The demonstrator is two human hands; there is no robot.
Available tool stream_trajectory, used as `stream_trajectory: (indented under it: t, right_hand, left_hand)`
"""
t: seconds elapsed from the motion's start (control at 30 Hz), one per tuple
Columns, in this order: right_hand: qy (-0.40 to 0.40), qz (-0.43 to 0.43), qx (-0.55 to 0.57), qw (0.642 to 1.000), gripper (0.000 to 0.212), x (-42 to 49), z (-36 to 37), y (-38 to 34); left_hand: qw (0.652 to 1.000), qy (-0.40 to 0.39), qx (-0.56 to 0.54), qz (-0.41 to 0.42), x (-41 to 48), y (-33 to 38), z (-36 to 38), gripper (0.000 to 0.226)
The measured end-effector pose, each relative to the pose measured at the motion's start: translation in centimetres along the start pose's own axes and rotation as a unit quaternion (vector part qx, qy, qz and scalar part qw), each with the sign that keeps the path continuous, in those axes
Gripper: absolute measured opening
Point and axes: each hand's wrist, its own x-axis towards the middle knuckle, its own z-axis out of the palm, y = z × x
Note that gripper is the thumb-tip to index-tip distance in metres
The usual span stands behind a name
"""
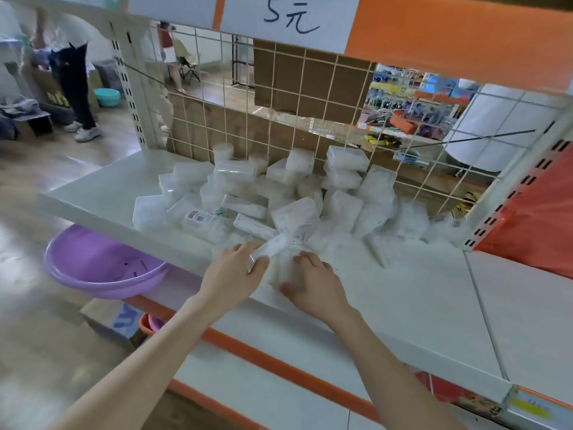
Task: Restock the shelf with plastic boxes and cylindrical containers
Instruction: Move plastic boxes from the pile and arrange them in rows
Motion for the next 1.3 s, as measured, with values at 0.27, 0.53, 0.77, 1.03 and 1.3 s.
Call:
stream_trajectory:
  t: [0.27, 0.53, 0.77, 1.03, 1.3]
  right_hand:
    - [0.041, 0.018, -0.013, 0.999, 0.057, 0.3, 0.4, -1.2]
    - [0.122, 0.089, 0.295, 0.944, 0.013, -1.7, -2.8, 1.5]
    - [0.151, 0.213, 0.555, 0.790, 0.025, -3.4, -6.5, 3.0]
    - [0.048, 0.225, 0.731, 0.643, 0.050, -4.0, -6.6, 3.7]
    - [-0.030, 0.218, 0.701, 0.678, 0.052, -3.3, -5.6, 1.6]
  left_hand:
    - [1.000, 0.004, -0.022, 0.016, -0.2, -0.6, -1.0, 0.038]
    - [0.998, 0.007, 0.005, 0.054, -0.7, 0.0, 0.0, 0.039]
    - [0.985, -0.059, 0.093, 0.136, -0.6, 0.9, 3.2, 0.046]
    - [0.983, -0.040, 0.084, 0.157, -0.6, 2.0, 4.1, 0.052]
    - [0.972, -0.026, -0.090, 0.214, -1.0, 4.3, 1.2, 0.084]
